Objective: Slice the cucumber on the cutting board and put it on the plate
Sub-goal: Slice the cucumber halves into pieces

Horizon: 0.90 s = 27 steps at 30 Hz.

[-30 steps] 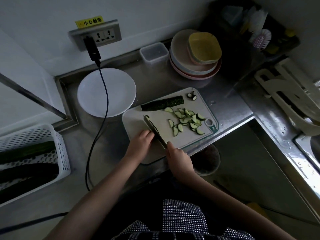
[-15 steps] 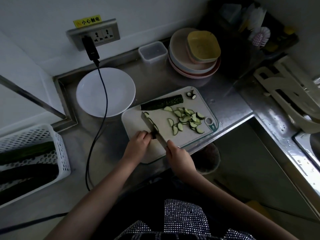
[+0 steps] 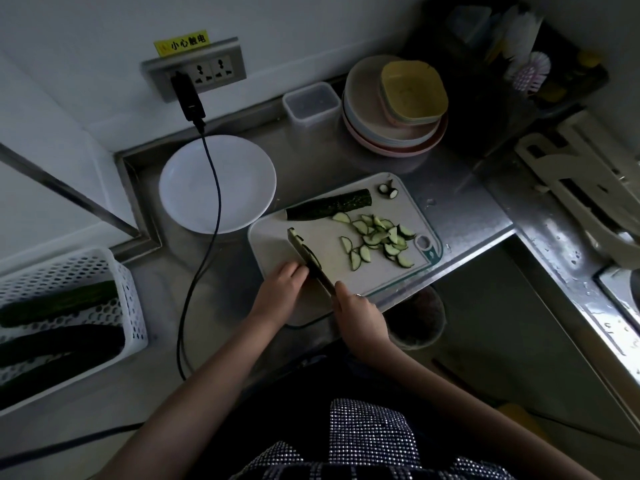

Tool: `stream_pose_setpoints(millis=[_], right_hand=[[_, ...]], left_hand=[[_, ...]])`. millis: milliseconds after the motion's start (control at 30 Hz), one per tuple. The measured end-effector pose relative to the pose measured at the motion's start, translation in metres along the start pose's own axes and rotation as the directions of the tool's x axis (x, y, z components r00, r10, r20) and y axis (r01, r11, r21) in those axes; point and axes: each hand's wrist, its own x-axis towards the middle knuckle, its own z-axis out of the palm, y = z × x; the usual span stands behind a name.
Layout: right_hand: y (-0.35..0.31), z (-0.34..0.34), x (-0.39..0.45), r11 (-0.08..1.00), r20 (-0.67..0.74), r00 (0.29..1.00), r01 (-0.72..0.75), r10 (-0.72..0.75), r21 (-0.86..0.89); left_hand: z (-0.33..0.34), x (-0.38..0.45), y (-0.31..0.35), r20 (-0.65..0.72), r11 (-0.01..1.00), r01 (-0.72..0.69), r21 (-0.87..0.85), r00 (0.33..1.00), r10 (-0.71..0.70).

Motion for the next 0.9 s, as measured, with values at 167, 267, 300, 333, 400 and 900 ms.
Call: stream_pose_setpoints(millis=[167,267,300,333,400,900], right_hand=[[0.005,-0.004,-0.001,1.0,-0.045,0.999,-0.008,0.008,0.004],[0.009,-0.011,-0.002,0.996,-0.102,0.993,-0.044,0.052,0.077],[0.009,-0.012,-0.004,0.995,-0.107,0.993,-0.04,0.049,0.092],[0.008,-0.013,-0.005,0.995,-0.106,0.994,-0.023,0.033,0.097],[0.003,-0.012,-0.009,0.995,-0.089,0.996,0.031,-0.023,0.09],[-0.005,-0.008,-0.008,0.999,0.017,0.999,0.036,-0.036,0.033]], left_hand=[[0.0,-0.001,0.0,0.028,1.0,0.01,-0.024,1.0,-0.009],[0.004,0.0,-0.002,0.024,0.995,0.037,-0.09,0.999,-0.035],[0.005,0.0,-0.004,0.026,0.995,0.036,-0.089,0.999,-0.034],[0.004,-0.001,-0.003,0.036,0.996,0.036,-0.082,0.999,-0.033],[0.001,-0.002,-0.002,0.054,0.996,0.042,-0.079,0.998,-0.038],[-0.002,0.001,-0.001,0.054,0.999,0.031,-0.044,0.998,-0.029]])
